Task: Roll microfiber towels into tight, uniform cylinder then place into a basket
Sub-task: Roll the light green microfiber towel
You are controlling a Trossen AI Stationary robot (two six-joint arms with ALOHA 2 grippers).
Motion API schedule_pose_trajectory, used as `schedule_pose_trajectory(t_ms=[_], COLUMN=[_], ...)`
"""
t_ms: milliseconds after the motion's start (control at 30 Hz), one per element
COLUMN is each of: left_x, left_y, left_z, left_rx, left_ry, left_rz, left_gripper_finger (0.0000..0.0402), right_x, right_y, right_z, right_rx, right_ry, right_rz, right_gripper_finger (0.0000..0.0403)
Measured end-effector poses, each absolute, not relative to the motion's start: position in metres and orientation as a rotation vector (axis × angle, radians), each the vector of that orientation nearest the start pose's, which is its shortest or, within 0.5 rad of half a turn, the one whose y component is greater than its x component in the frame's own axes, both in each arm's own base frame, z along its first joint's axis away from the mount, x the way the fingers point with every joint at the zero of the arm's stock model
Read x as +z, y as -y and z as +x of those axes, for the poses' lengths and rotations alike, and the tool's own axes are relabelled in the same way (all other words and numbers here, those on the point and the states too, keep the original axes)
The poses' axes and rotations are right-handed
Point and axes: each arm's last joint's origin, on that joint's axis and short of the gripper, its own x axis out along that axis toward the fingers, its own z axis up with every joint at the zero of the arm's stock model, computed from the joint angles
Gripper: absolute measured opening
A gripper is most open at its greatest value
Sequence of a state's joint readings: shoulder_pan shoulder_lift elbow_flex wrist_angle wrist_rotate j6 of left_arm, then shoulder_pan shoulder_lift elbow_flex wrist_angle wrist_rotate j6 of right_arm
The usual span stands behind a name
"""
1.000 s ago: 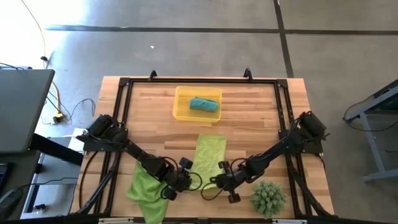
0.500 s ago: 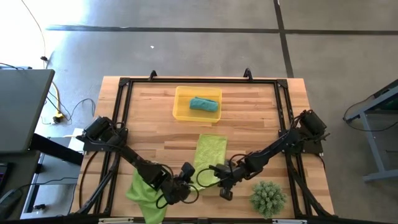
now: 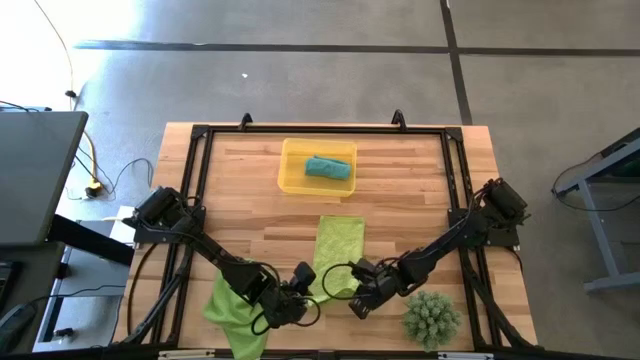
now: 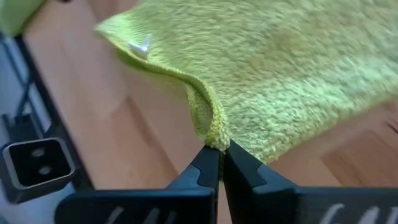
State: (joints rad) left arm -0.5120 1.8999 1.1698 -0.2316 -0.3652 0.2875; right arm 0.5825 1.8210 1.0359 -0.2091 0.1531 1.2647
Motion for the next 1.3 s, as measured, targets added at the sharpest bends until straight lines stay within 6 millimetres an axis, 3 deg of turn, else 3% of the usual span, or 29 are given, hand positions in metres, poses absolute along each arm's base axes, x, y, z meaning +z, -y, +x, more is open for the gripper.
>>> schedule_pose_trajectory(t_ms=[200, 467, 700, 900, 1133, 1300], left_x=[0.158, 0.161, 0.162, 0.151, 0.151, 0.142], left_y=[0.168, 0.157, 0.152, 0.145, 0.134, 0.121], left_z=[0.346, 0.357, 0.361, 0.369, 0.381, 0.394], left_rx=[-0.336, -0.442, -0.468, -0.516, -0.465, -0.365], left_ry=[-0.838, -0.768, -0.742, -0.73, -0.671, -0.642], left_rz=[0.69, 0.736, 0.757, 0.715, 0.711, 0.573], left_gripper_finger=[0.0115, 0.0115, 0.0115, 0.0115, 0.0115, 0.0115], right_x=[0.147, 0.171, 0.17, 0.163, 0.157, 0.157], right_y=[-0.189, -0.179, -0.179, -0.177, -0.174, -0.172], right_z=[0.294, 0.28, 0.278, 0.276, 0.276, 0.278], right_rx=[-0.337, -0.45, -0.452, -0.478, -0.483, -0.478], right_ry=[-1.005, -0.95, -0.973, -1.024, -1.067, -1.058], right_rz=[0.852, 0.848, 0.83, 0.784, 0.738, 0.709], right_gripper_finger=[0.0, 0.0, 0.0, 0.0, 0.0, 0.0])
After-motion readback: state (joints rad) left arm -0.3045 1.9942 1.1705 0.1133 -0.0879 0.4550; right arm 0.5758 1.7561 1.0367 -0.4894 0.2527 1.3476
